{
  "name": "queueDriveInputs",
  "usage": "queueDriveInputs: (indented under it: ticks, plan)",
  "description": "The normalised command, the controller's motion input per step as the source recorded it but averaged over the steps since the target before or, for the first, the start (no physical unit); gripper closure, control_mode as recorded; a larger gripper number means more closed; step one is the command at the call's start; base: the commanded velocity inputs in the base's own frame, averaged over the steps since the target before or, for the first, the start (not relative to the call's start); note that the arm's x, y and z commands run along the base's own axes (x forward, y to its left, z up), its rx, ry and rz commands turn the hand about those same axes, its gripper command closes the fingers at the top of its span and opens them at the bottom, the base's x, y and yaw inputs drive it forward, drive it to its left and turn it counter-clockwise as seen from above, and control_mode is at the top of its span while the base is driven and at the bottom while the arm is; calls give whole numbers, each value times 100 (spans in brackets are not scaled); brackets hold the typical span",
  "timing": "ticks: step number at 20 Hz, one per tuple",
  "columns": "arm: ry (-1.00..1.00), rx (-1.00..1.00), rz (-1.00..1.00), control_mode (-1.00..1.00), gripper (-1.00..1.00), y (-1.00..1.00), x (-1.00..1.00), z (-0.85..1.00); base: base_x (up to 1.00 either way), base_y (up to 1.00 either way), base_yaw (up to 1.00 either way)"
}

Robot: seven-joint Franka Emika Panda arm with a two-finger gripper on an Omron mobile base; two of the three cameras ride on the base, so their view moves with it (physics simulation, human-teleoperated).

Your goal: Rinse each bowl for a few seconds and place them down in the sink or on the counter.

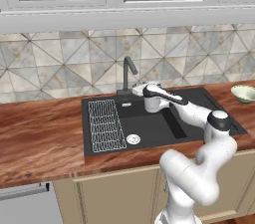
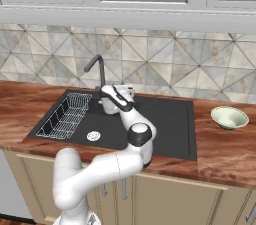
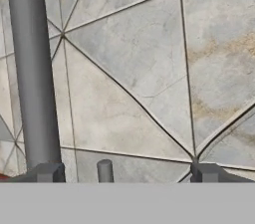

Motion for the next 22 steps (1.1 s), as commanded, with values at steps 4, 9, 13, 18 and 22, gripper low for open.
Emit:
queueDriveInputs:
  ticks: [4, 9, 13, 18, 22]
  plan:
    - [0, 2, 0, -100, -100, 0, 38, -14, 0, 0, 0]
    - [0, 2, -1, -100, -100, 0, 38, -14, 0, 0, 0]
    - [1, 3, 0, -100, -100, 1, 27, -21, 0, 0, 0]
    - [3, 3, 0, -100, -100, 0, 19, -31, 0, 0, 0]
    - [10, 1, -4, -100, -100, -8, 11, -38, 0, 0, 0]
